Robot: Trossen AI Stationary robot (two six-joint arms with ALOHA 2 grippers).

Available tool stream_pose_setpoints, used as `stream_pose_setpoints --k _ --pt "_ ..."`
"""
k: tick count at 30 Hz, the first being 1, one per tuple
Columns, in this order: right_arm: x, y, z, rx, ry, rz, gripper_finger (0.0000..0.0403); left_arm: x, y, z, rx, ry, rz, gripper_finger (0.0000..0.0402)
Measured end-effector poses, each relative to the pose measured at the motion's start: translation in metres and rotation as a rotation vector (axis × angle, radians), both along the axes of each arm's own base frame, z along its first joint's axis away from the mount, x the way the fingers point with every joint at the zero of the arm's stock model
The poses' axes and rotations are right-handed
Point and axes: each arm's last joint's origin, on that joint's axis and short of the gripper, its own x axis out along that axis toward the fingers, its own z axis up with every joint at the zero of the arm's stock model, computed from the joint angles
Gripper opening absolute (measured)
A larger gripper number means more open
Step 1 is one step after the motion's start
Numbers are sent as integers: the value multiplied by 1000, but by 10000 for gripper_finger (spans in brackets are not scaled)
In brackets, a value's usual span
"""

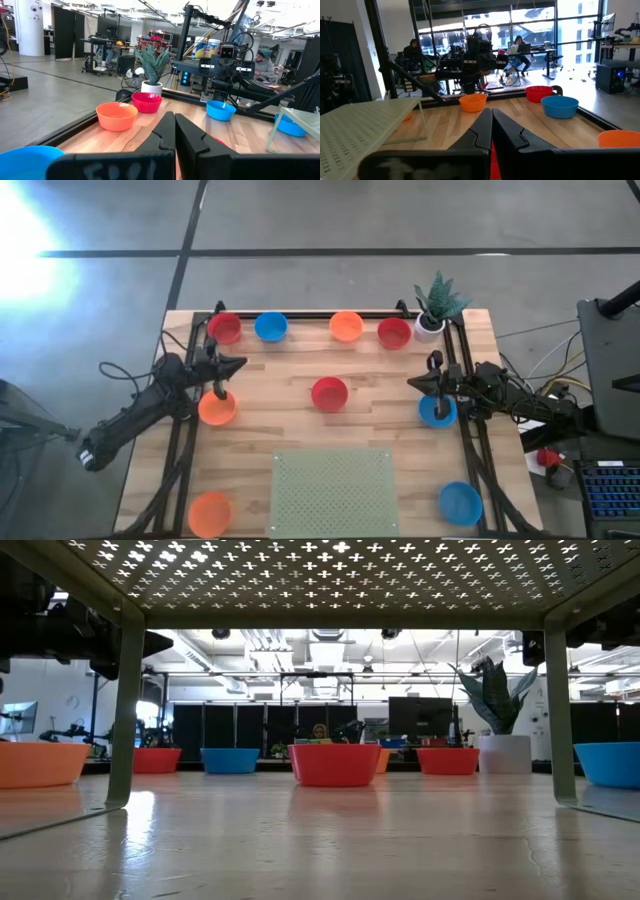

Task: Pick & Place Mini bowls
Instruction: Put the middle orange bowl on the shelf

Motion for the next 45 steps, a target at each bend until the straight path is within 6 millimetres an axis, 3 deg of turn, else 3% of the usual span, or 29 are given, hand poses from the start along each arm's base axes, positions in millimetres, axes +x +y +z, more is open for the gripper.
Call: stream_pose_setpoints --k 17,23,31,45 --pt "0 0 1 -65 -3 -7 8 0 0 0 0 0 0 0" --pt "-2 0 10 -91 -104 -11 8 0 0 2 -47 -37 -4 0" --pt "-6 1 24 -126 -250 -33 8 -5 -4 31 133 -269 -15 0" --pt "-13 -1 38 -156 -408 -160 8 -9 -5 73 194 -198 87 0"
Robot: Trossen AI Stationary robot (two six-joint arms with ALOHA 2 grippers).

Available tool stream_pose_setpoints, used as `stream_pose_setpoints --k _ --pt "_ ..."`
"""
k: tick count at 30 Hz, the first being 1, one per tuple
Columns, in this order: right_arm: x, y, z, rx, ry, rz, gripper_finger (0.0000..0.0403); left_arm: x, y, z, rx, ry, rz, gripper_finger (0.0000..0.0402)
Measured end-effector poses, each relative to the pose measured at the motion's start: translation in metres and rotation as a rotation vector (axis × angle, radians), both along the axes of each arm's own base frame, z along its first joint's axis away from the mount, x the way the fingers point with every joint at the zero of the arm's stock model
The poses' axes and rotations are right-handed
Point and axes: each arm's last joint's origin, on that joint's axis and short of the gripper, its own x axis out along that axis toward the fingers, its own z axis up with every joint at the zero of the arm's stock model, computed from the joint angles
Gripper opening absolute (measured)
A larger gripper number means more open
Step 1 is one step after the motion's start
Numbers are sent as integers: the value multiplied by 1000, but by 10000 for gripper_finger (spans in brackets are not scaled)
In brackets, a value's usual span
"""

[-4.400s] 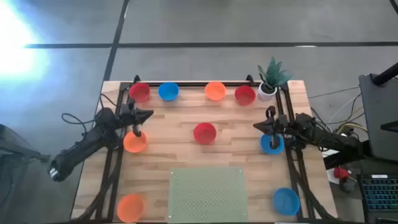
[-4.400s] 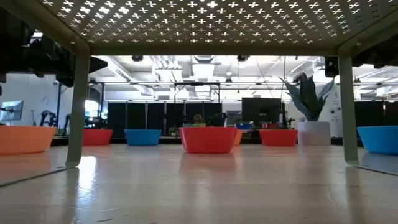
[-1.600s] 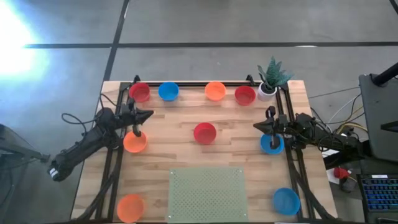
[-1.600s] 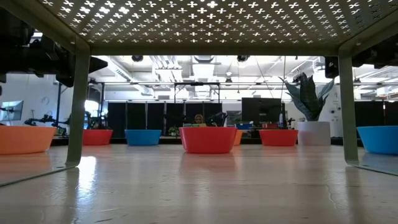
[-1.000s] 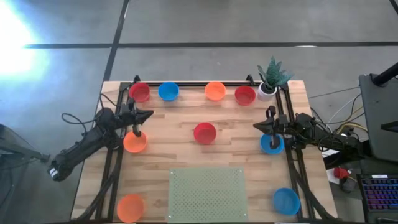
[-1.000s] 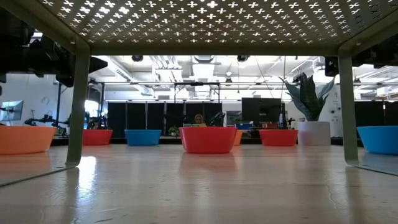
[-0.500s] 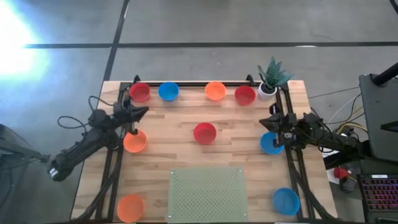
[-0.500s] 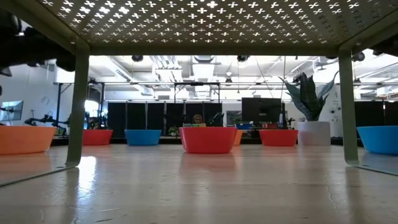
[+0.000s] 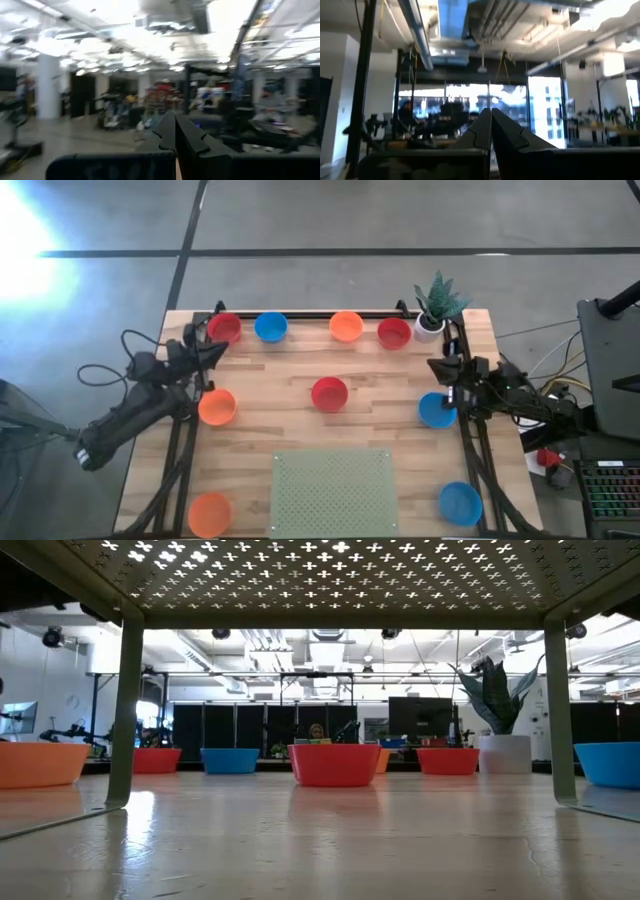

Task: Pick & Place Mini bowls
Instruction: Put the middle orange bowl on the shelf

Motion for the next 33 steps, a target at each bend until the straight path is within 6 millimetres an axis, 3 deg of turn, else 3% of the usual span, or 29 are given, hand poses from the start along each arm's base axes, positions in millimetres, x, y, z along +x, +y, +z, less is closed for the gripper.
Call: stream_pose_setpoints --k 8,18,27,33 --pt "-4 -1 11 28 -54 -42 8 0 1 30 -54 160 49 0" --pt "-9 -3 52 108 -26 -123 8 1 5 69 -165 284 118 0" --pt "-9 -4 98 232 158 -164 8 2 5 95 -281 186 88 0" --pt "1 -7 119 319 287 -166 8 1 4 100 -304 162 81 0"
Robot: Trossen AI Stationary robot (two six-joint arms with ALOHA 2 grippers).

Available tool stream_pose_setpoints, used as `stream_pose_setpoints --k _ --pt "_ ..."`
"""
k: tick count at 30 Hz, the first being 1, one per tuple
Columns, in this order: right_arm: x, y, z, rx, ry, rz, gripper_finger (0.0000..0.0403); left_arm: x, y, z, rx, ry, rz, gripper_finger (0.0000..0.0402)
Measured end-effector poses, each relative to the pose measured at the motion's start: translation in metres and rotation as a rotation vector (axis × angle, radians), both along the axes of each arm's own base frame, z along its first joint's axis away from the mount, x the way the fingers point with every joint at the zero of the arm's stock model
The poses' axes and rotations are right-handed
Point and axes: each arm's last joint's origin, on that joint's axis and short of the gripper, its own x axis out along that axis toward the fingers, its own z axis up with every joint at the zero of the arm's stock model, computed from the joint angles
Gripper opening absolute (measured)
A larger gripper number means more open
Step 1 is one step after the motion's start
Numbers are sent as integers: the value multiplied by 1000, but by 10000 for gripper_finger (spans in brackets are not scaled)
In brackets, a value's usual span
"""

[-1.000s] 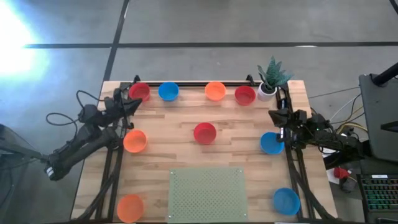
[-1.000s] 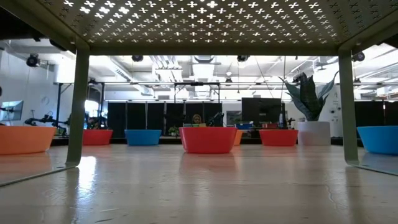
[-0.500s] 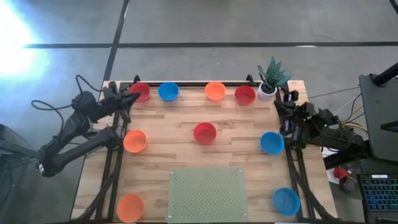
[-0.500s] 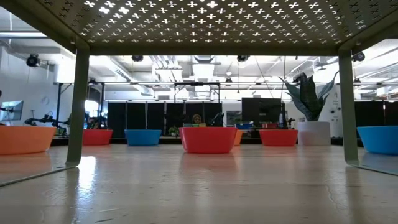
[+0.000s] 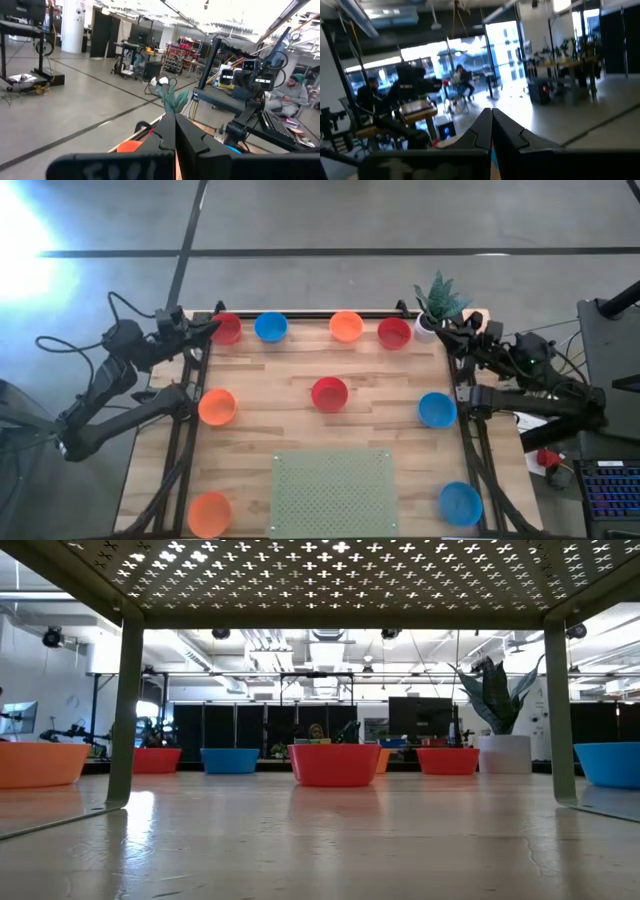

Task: Pick & Place Mini bowls
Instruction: Put the middle orange bowl on the shelf

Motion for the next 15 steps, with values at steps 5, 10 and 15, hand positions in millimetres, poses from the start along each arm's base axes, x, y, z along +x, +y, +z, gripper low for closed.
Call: stream_pose_setpoints --k 5,10,15 --pt "11 -3 14 27 77 3 8 9 7 -9 -142 72 13 0" --pt "20 -5 27 35 104 4 8 16 16 -18 -300 267 69 0" --pt "23 -6 33 41 125 5 8 20 21 -21 -430 417 133 0"
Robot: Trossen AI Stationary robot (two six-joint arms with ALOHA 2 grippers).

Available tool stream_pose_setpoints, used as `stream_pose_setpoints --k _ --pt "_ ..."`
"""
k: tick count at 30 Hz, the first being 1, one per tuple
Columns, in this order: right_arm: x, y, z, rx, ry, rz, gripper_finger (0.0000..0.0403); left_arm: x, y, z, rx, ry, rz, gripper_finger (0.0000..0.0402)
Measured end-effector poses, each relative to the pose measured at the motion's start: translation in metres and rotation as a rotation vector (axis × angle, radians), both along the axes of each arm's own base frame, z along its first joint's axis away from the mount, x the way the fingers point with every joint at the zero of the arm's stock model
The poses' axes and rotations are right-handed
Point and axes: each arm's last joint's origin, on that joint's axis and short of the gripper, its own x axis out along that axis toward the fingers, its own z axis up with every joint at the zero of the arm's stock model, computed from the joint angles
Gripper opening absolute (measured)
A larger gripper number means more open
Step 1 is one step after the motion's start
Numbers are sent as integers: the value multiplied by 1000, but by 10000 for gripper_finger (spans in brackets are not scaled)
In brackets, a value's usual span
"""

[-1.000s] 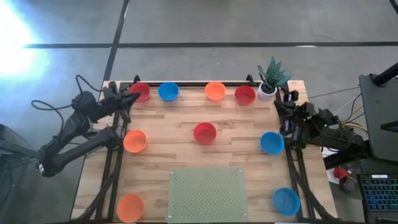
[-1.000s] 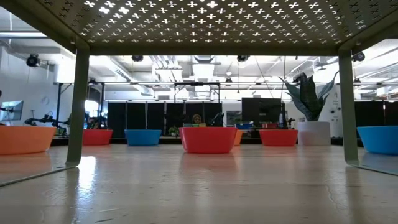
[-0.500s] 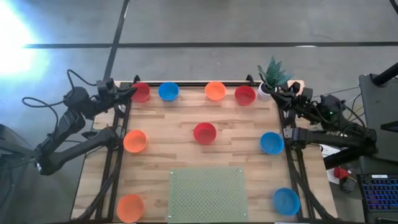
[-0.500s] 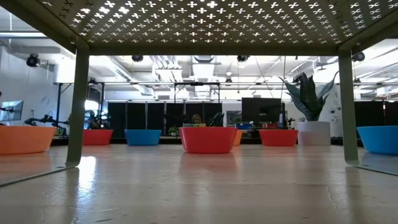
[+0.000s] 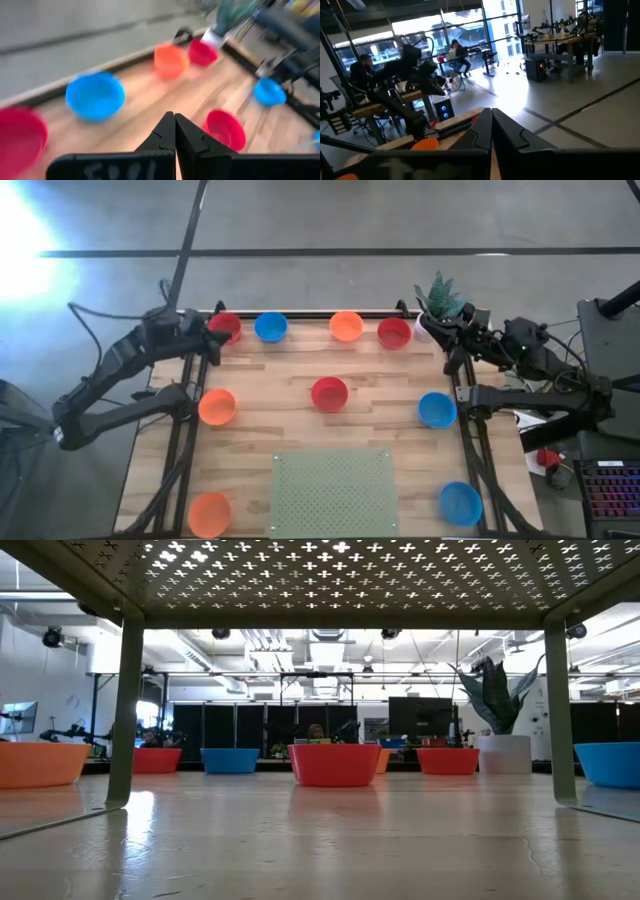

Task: Pick & Place Mini bowls
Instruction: Put the middle orange bowl on the shelf

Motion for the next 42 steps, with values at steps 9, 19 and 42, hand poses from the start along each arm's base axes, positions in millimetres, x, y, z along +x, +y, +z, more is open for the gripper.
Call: stream_pose_setpoints --k 9,19,42 --pt "-2 1 6 0 2 2 8 -2 -2 -1 -329 225 100 0" --pt "-2 1 3 21 28 2 8 8 3 -11 -514 312 87 36" --pt "-2 0 0 43 48 2 8 22 10 -60 -780 529 78 101"
